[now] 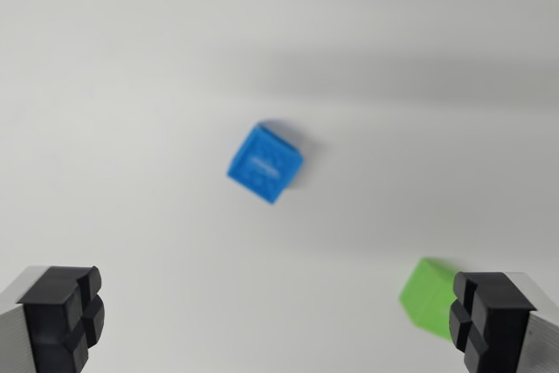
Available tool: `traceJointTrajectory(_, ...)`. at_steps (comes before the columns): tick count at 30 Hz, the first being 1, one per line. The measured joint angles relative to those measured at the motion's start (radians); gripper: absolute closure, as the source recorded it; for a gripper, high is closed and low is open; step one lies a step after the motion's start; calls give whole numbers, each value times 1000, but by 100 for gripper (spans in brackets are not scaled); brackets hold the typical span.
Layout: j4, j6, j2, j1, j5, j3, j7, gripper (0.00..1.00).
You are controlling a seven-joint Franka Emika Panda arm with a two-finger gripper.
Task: Stack cube
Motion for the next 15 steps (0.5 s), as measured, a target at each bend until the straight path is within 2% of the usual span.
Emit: traceJointTrajectory(15, -28, 28, 10, 0, 0, 0, 42, 0)
